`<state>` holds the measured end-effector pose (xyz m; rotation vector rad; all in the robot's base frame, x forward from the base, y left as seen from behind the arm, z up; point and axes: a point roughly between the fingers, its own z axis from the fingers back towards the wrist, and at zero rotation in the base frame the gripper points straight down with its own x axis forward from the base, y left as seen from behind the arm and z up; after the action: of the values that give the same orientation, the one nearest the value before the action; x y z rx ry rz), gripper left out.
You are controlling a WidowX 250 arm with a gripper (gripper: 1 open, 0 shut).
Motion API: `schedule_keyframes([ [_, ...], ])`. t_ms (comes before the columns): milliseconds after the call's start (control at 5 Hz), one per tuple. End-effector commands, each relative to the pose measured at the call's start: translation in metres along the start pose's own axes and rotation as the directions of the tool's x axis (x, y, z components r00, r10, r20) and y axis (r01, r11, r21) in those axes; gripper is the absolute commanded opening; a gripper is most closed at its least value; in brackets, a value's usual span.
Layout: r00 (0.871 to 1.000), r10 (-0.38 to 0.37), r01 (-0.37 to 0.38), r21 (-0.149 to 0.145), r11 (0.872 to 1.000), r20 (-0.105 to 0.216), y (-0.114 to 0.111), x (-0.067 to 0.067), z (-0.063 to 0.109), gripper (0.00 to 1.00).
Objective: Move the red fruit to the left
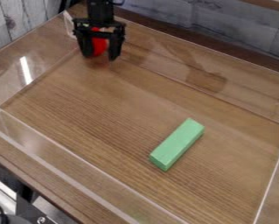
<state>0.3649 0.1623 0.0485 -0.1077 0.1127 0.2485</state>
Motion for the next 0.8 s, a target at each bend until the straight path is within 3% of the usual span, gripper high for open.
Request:
schedule_keyframes([
  [0, 0.996, 0.050, -0.051, 0.006, 0.999, 0.079, 0.010, 0.002, 0.047, 1.00],
  [400, 0.996, 0.059, -0.061, 0.021, 0.998, 0.063, -0.010, -0.020, 0.049, 1.00],
  [600, 0.997, 0.046, -0.048, 0.030, 0.998, 0.054, -0.010, -0.024, 0.045, 1.00],
])
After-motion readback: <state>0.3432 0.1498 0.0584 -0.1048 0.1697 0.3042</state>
